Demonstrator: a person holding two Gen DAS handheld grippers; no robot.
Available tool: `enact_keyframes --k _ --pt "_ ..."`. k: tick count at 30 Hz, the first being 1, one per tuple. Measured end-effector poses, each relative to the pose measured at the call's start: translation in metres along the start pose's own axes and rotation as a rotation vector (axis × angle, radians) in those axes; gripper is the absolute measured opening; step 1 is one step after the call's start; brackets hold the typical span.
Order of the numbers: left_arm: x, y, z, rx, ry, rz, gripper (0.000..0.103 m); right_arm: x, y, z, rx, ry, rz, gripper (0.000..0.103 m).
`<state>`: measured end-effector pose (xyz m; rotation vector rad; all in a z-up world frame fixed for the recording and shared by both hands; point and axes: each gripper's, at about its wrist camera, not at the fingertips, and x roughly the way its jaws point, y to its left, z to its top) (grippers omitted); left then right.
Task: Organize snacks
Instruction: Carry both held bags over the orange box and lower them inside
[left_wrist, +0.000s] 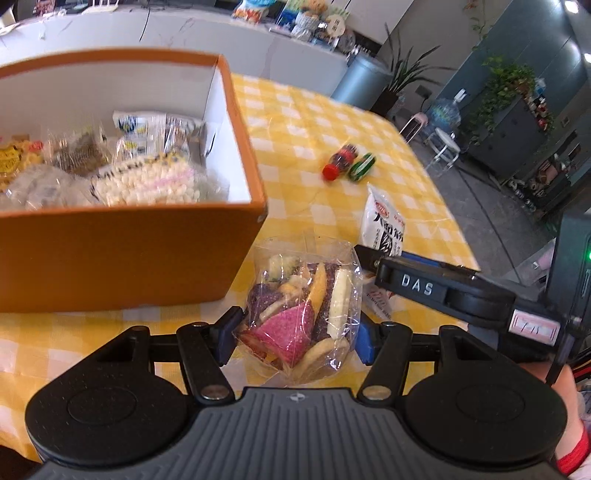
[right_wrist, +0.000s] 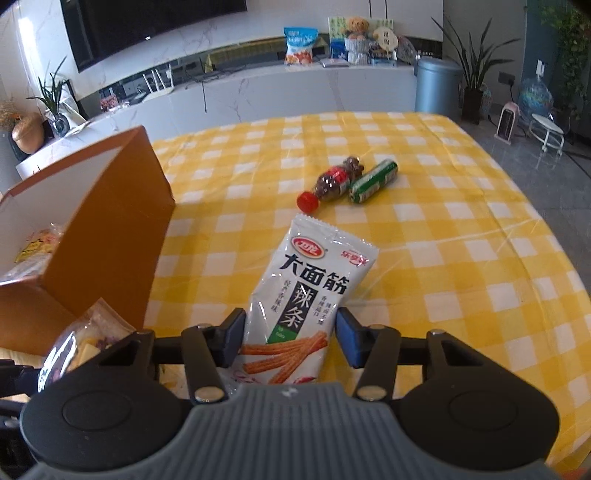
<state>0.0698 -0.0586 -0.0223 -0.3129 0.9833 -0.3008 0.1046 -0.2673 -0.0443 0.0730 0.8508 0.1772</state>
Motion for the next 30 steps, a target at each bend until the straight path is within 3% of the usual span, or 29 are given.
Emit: enact_keyframes --k 8,19,23,30 --pt "-0.058 -0.001 0.011 -0.003 -0.175 -0.017 0.07 -0.05 0.017 0.01 -0.057 -0.106 0.063 0.051" --pt "-0.117 0.038 0.052 -0.043 -0.389 0.069 0.07 -0.097 0.089 0.05 -0.207 -0.254 0.224 0.051" --pt "-0.122 0.06 0.068 -0.059 -0.415 0.132 0.07 -0.091 0.122 0.064 -0.267 -0.263 0.264 0.051" --pt "-0.106 0.106 0.095 -0.1 -0.359 0.244 0.07 -0.054 0.167 0.084 -0.282 -0.187 0.304 0.051"
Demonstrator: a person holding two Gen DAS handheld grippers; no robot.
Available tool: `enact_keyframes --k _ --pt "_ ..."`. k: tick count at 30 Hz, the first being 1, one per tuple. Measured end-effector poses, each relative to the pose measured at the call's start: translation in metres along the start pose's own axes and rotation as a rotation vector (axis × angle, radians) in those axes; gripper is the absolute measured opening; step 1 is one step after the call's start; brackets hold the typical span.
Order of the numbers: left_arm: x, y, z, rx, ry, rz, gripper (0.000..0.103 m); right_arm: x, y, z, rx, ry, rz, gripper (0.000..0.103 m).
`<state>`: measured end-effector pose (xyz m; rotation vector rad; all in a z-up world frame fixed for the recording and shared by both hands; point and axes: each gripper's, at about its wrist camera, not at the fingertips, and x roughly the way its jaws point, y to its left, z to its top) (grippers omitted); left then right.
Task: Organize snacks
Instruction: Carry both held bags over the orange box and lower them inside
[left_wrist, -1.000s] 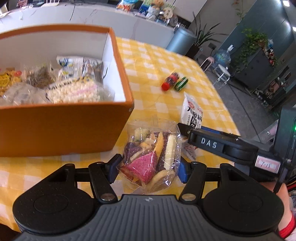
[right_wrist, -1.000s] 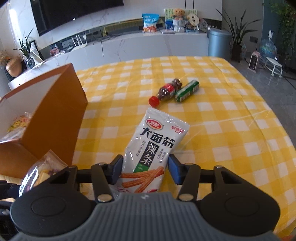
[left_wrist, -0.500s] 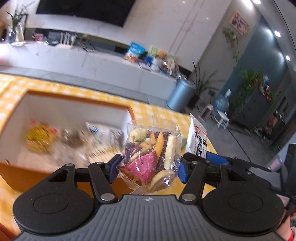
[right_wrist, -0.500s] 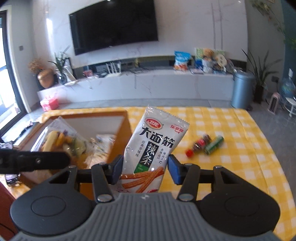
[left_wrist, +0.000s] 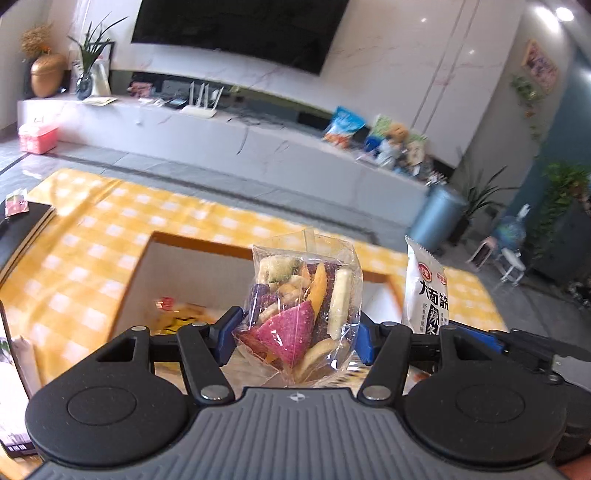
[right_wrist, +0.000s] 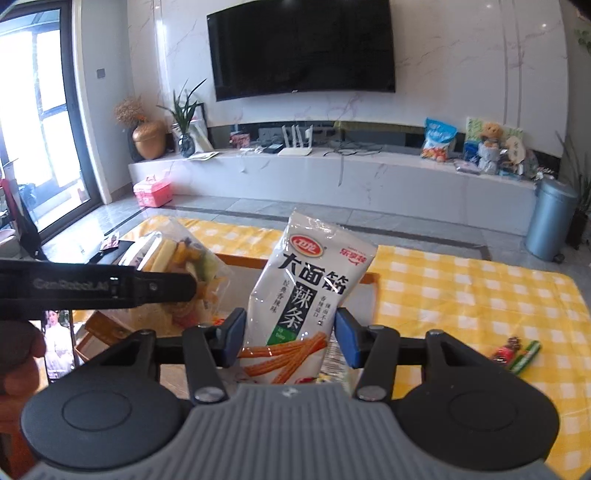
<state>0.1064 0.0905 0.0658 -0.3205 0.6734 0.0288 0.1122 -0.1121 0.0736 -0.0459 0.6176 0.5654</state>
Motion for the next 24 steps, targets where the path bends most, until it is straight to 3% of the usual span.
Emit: enact_keyframes --k 9,24 --pt "0.037 0.046 -0.009 -0.048 0.101 0.023 0.07 0.072 0.029 -0.005 -0.076 0.171 0.045 0.051" --pt "0.061 0.051 -0.021 0.013 0.203 0.112 0.07 0.125 0.05 -0.021 -0.146 0.314 0.047 0.052"
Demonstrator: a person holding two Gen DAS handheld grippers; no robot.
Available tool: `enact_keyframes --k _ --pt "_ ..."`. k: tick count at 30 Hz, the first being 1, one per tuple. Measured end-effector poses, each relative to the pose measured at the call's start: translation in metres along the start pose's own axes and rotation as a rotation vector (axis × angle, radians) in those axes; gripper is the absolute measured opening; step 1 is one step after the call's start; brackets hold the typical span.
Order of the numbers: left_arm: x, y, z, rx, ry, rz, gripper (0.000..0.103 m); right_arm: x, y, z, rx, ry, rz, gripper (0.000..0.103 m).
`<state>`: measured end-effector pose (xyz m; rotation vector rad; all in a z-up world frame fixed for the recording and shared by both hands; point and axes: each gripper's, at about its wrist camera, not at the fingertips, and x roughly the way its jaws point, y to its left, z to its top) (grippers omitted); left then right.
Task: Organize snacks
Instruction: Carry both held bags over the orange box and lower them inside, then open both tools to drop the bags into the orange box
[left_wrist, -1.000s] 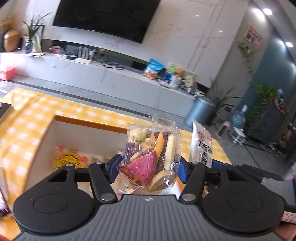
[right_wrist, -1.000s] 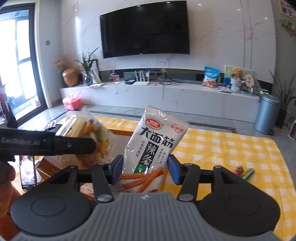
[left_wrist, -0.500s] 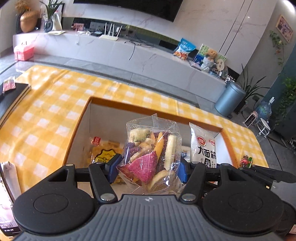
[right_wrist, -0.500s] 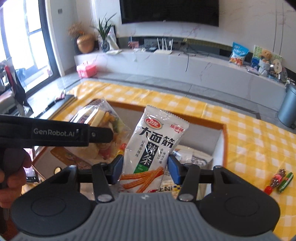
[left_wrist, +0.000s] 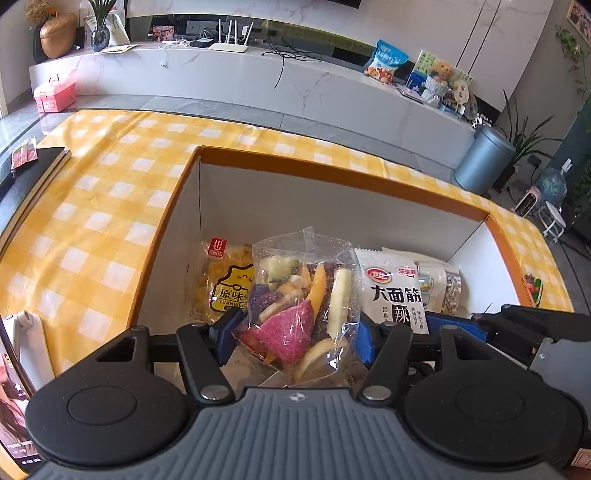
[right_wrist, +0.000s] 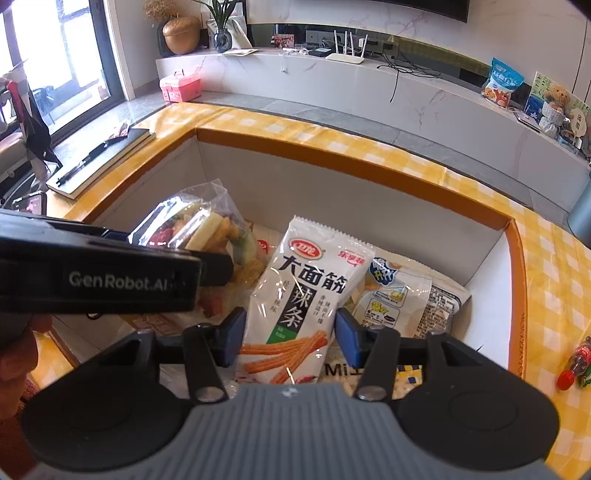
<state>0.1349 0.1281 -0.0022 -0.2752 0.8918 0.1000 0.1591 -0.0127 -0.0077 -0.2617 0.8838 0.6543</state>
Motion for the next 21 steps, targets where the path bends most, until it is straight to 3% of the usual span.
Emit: enact_keyframes --k 8,12,17,21 --pt "-0.001 -0.003 -0.003 0.006 -0.005 0.021 0.076 0.001 0.004 -0.001 -0.03 0.0 -0.025 0.052" --pt "-0.014 -0.01 -0.004 0.036 -0.08 0.015 0.087 -0.008 0.002 0.0 -0.024 -0.017 -0.039 0.059" --pt "-0.027 -0.016 -0.002 0.037 -0.137 -0.023 0.087 -0.026 -0.002 0.0 -0.008 -0.054 -0.065 0.06" --pt "-0.046 -0.029 -0.002 0.052 -0.22 -0.073 0.087 -0.052 -0.009 -0.006 0.013 -0.139 -0.102 0.064"
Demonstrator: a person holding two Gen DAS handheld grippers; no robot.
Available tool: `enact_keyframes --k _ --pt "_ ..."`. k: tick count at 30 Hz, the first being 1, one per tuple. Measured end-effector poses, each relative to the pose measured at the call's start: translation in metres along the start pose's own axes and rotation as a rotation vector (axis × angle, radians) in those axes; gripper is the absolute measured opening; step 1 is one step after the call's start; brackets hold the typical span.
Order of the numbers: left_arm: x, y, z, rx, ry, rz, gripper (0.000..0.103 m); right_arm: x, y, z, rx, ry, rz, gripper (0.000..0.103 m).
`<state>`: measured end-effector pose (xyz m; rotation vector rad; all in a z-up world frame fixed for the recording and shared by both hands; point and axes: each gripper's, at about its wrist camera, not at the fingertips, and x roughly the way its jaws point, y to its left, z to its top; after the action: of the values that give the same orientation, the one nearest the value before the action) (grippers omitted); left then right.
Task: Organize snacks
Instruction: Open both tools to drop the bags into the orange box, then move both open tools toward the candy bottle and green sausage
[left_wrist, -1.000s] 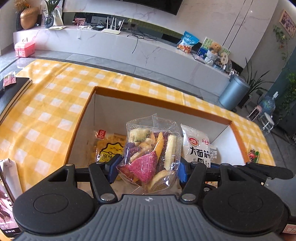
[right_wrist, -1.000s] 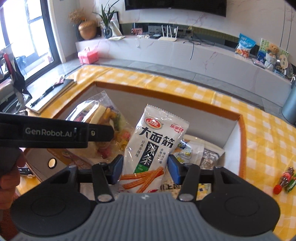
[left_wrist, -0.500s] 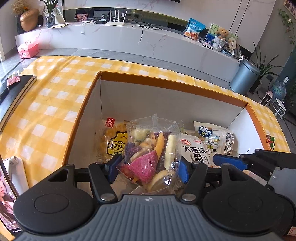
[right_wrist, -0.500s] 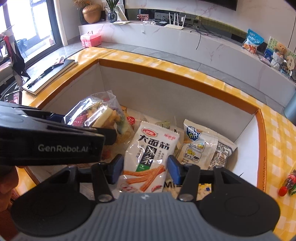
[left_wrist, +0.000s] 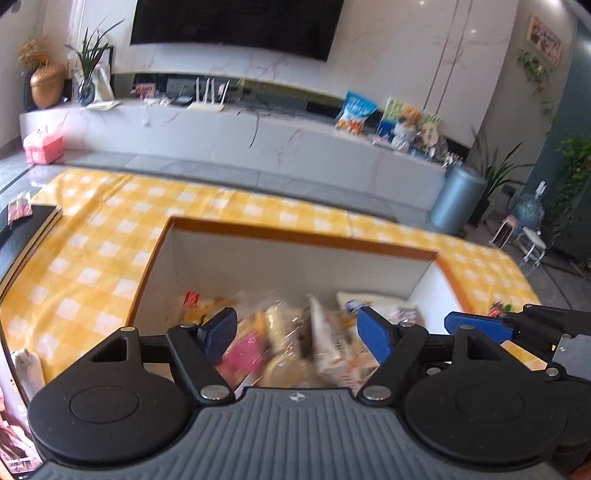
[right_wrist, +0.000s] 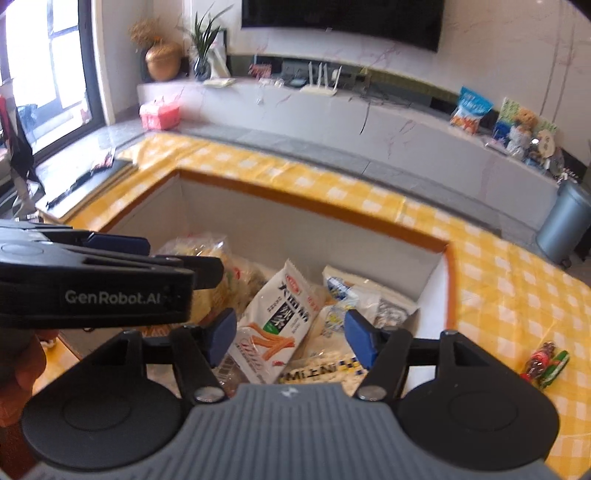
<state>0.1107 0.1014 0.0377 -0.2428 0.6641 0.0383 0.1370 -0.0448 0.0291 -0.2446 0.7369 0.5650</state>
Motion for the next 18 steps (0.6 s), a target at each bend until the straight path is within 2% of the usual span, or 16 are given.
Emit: enact_keyframes --k 5,10,14,18 --pt "-0.016 -0.029 0.005 0.032 -0.08 -0.083 0.087 -0.045 -0.025 -0.007 0.056 -0.155 -0.054 0.064" --pt "-0.023 -0.058 0.007 0.073 -0.112 -0.134 0.087 -0.085 -0.058 -0.021 0.107 -0.249 -0.114 0.064" --pt "-0.017 -0.086 0.005 0.12 -0.084 -0.154 0.087 -0.107 -0.089 -0.04 0.176 -0.277 -0.177 0.065" --pt "-0.007 -0.115 0.001 0.189 -0.039 -0.183 0.087 -0.112 -0.126 -0.062 0.281 -0.256 -0.239 0.067"
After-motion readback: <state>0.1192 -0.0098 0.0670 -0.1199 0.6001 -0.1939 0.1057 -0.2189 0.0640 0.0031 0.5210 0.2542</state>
